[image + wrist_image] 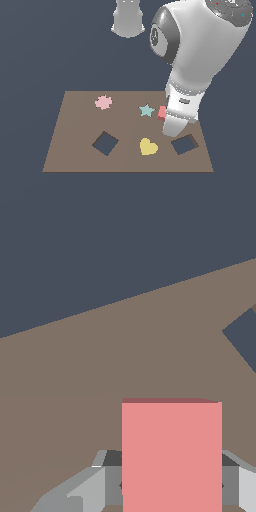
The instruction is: Insert a designated object into the corresponding slot on a board.
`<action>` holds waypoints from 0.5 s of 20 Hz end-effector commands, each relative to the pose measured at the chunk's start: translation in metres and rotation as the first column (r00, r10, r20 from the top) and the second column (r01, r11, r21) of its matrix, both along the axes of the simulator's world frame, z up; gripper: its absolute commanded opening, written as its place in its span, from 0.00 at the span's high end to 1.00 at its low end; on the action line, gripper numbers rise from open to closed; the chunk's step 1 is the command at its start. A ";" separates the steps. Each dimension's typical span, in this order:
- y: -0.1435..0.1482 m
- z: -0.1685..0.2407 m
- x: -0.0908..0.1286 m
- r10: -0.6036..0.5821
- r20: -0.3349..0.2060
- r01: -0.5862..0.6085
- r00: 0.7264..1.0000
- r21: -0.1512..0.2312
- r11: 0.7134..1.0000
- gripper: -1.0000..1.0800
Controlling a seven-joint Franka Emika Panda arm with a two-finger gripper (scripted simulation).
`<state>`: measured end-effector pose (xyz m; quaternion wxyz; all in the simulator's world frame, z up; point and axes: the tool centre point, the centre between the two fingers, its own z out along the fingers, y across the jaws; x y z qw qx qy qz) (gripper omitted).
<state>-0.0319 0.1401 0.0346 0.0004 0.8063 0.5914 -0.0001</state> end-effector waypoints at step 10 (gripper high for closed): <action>0.011 0.004 0.061 0.382 0.000 -0.382 0.924 0.000 0.924 1.00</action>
